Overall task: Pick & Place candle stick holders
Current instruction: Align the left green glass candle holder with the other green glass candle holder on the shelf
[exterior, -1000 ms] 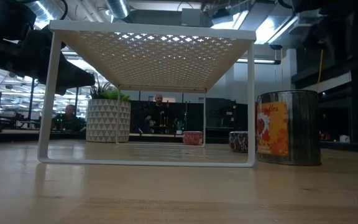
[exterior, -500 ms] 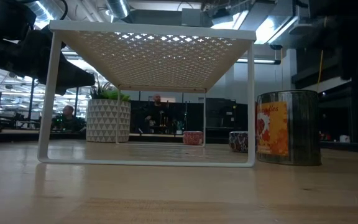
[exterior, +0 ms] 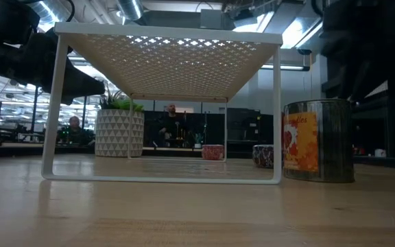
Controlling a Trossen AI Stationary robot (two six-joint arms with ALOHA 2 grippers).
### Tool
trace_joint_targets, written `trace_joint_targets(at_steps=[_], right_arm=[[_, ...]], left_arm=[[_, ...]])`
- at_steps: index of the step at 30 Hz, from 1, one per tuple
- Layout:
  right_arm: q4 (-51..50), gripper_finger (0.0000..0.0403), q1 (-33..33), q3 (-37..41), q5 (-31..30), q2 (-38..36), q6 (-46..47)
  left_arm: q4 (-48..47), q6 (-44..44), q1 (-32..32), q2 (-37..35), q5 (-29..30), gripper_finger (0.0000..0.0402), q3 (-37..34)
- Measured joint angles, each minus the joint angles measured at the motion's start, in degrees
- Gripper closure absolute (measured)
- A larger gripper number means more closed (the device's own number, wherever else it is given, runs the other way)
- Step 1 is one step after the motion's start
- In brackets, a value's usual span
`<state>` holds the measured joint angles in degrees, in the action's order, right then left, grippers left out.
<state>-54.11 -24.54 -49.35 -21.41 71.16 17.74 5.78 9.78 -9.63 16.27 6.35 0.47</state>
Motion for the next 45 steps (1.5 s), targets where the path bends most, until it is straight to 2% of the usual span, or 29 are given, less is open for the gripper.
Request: trace_joint_targets(at_steps=[16, 20, 29, 36, 45], right_arm=[[4.44, 0.0269, 7.09, 1.42, 0.67, 5.58, -4.31], [4.45, 0.0287, 7.72, 1.45, 1.13, 6.88, -4.33], [3.65, 0.0370, 7.68, 1.36, 3.62, 6.83, -4.29], [2.68, 0.0372, 7.72, 0.92, 4.63, 6.84, -4.27], [-1.72, 0.0375, 7.74, -4.10, 7.72, 6.95, -3.97]], left_arm=[[-0.02, 0.00, 0.00, 0.00, 0.00, 0.0294, 0.00], [-0.02, 0.00, -0.01, -0.01, 0.00, 0.0294, 0.00], [0.00, 0.00, -0.01, -0.02, 0.00, 0.0294, 0.01], [0.00, 0.00, -0.02, -0.02, 0.00, 0.0294, 0.00], [0.00, 0.00, -0.02, -0.02, 0.00, 0.0294, 0.02]])
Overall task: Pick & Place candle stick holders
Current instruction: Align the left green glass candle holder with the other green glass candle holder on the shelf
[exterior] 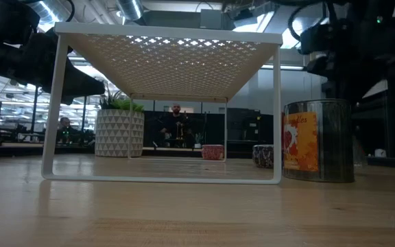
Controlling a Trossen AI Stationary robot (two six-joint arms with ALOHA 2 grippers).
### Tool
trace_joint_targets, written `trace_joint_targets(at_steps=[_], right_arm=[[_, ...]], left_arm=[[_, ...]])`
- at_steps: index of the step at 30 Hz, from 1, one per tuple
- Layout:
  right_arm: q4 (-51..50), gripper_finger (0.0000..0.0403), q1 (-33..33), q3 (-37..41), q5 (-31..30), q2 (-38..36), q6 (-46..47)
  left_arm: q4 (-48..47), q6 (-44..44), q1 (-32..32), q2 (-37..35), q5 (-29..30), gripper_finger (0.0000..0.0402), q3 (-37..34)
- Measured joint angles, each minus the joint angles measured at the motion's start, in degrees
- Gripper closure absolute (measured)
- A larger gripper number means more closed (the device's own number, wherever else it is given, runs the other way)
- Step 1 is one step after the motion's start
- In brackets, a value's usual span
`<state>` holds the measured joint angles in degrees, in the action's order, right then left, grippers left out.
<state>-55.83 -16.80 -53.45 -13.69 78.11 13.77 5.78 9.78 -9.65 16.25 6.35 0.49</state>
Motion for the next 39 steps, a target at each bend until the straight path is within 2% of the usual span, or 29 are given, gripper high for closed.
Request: trace_joint_targets(at_steps=[8, 13, 31, 39], right_arm=[[-11.42, 0.0375, -0.02, -8.72, -0.28, -0.17, 1.90], [-15.17, 0.0375, -0.02, -14.05, -0.46, -0.20, 1.89], [-17.30, 0.0375, -0.06, -30.58, -0.65, -0.24, 1.83], [-17.23, 0.0375, -1.20, -35.04, 0.24, -0.24, 0.25]], left_arm=[[0.00, -0.01, 0.01, 0.00, 0.00, 0.0294, -0.02], [0.00, 0.00, 0.00, 0.00, 0.00, 0.0294, -0.02], [0.00, 0.00, 0.02, 0.00, 0.00, 0.0294, -0.02], [0.00, 0.00, 0.02, 0.00, 0.00, 0.0294, -0.02]])
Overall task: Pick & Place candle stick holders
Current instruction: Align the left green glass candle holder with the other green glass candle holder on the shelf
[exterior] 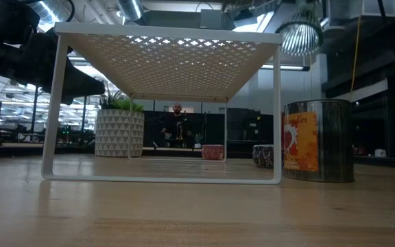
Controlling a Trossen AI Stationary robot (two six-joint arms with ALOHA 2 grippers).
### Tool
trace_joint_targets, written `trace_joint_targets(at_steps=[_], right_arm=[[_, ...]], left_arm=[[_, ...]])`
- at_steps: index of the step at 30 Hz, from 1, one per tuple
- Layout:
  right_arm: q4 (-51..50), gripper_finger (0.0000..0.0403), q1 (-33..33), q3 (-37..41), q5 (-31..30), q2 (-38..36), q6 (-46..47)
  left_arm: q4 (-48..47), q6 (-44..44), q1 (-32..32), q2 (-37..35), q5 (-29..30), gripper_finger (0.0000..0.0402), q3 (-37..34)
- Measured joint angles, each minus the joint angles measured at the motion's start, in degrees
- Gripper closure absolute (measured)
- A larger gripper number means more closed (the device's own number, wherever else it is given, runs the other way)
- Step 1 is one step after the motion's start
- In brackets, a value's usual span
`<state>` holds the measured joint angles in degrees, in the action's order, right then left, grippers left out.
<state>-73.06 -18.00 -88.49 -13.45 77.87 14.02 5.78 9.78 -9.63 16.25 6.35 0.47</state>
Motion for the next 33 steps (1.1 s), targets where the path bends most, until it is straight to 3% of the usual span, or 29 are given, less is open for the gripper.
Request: trace_joint_targets(at_steps=[17, 33], right_arm=[[11.11, 0.0375, -4.61, -1.42, 2.36, 2.19, -5.63], [13.83, 0.0376, -5.09, -1.42, 4.68, 5.73, -12.32]], left_arm=[[0.00, 0.00, -0.01, 0.02, 0.00, 0.0294, 0.00], [0.00, 0.00, -0.01, 0.00, 0.01, 0.0294, 0.01]])
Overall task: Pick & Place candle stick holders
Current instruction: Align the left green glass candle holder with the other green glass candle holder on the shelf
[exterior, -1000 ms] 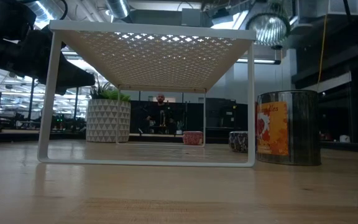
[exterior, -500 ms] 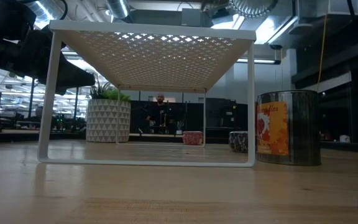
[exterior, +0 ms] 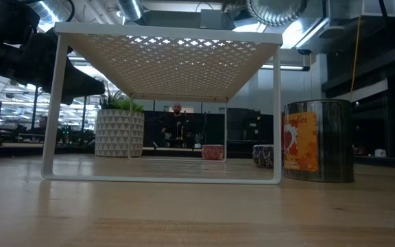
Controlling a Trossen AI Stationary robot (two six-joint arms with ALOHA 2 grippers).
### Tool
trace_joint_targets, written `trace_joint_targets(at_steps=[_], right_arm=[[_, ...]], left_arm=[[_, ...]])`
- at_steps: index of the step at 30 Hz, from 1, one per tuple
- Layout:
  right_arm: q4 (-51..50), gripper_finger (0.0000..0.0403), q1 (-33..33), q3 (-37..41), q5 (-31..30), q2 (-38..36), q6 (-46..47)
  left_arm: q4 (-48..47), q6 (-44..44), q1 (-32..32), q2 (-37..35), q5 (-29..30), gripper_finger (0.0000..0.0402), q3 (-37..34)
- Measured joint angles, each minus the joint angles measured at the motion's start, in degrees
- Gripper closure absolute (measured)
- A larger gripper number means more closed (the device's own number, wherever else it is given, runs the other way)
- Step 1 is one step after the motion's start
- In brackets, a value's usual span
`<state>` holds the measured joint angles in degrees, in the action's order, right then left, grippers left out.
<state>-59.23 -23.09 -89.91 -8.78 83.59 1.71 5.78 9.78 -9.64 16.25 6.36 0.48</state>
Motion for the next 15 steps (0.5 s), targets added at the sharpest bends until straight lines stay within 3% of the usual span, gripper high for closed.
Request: trace_joint_targets(at_steps=[15], right_arm=[[3.70, 0.0376, 0.15, -1.55, -4.06, 0.33, -12.30]], left_arm=[[0.00, 0.00, -0.01, 0.02, 0.00, 0.0294, -0.01]])
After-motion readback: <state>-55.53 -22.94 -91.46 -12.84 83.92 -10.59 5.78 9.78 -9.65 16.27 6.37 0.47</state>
